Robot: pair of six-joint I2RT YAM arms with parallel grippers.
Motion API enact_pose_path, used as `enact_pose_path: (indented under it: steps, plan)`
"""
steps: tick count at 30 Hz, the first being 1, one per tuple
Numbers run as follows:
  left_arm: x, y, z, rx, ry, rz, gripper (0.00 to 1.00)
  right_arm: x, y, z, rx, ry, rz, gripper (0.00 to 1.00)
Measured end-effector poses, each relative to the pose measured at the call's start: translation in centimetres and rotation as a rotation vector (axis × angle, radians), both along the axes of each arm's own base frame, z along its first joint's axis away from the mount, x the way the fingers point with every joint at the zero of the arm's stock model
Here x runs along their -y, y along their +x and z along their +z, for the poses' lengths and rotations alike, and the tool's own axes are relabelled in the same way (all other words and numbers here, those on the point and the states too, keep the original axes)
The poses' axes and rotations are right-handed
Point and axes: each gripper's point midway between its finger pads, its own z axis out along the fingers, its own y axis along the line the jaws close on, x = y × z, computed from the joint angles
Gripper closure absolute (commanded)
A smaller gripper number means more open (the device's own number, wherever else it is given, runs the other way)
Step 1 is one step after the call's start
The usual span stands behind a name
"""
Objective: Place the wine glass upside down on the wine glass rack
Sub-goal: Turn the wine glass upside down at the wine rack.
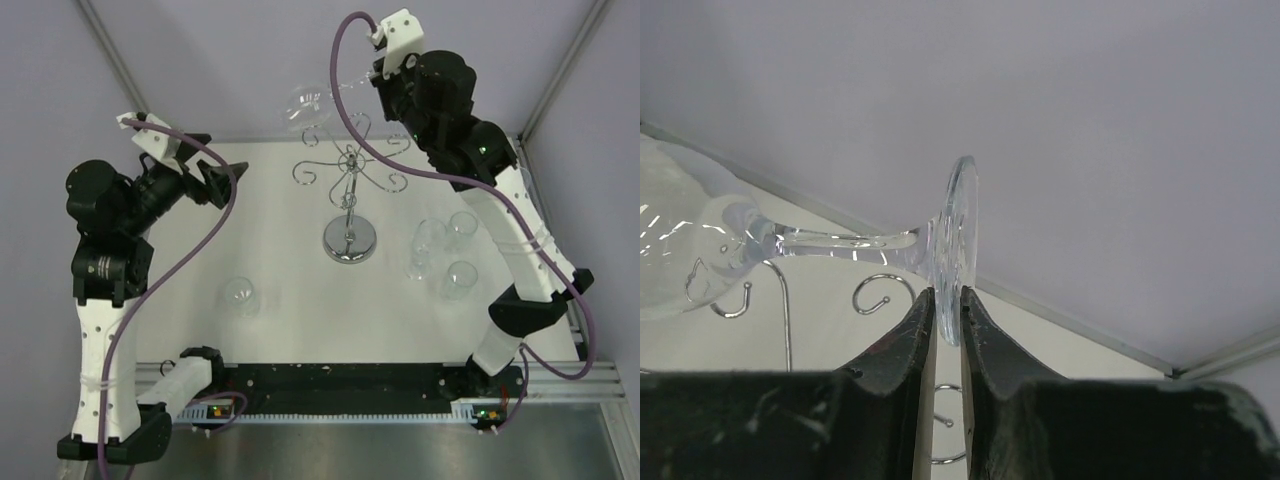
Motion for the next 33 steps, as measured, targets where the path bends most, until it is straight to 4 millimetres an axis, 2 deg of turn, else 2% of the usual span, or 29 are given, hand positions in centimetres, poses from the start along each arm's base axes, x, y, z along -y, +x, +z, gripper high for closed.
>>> enact_pose_path:
  steps: [8,18,33]
  plan:
    - [-0.6,0.2,0.1,-0.005,-0.006,0.043,0.11,0.0,2.6,0.7,0.094,-0.087,-0.074,1.00]
    - [-0.8,0.3,-0.3,-0.016,0.003,0.053,0.11,-0.9,5.9,-0.4,0.156,-0.253,-0.130,1.00]
    - [-0.8,0.6,-0.8,-0.031,0.011,0.053,0.11,-2.5,7.6,-1.6,0.220,-0.515,-0.146,1.00]
